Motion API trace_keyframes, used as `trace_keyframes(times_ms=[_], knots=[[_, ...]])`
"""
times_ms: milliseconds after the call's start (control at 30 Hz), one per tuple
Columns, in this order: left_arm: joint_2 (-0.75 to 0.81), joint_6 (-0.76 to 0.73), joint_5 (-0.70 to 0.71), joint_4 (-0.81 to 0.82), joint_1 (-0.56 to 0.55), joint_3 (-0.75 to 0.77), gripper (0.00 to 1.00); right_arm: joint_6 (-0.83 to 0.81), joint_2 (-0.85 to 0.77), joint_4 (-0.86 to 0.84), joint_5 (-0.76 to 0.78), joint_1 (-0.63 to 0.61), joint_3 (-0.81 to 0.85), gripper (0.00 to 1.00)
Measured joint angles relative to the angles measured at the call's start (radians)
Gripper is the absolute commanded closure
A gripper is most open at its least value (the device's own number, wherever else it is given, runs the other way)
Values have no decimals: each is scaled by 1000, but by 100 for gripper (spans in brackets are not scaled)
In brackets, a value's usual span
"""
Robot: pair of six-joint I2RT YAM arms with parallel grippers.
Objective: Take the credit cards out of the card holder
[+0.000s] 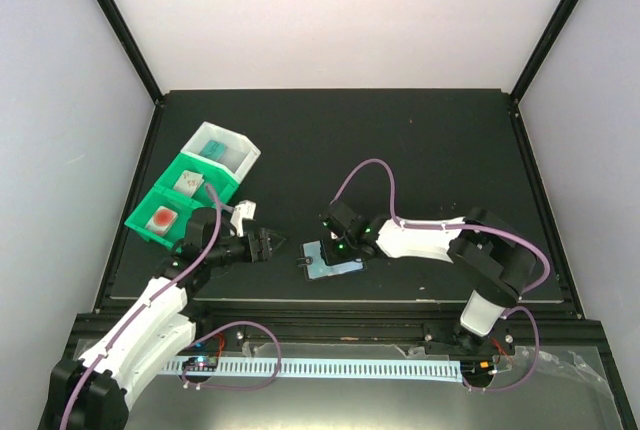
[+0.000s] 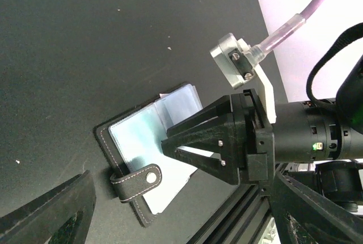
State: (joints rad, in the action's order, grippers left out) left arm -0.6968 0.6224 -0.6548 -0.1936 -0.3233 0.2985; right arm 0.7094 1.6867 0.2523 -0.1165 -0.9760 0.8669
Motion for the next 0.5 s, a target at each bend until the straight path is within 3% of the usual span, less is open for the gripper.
trace_keyframes(times_ms=[200,500], knots=[[2,23,4,2,-3,-1,14,-2,20,12,29,0,19,98],[-41,69,-3,48,-4,-12,18,37,18,-108,-24,1,-30,99]])
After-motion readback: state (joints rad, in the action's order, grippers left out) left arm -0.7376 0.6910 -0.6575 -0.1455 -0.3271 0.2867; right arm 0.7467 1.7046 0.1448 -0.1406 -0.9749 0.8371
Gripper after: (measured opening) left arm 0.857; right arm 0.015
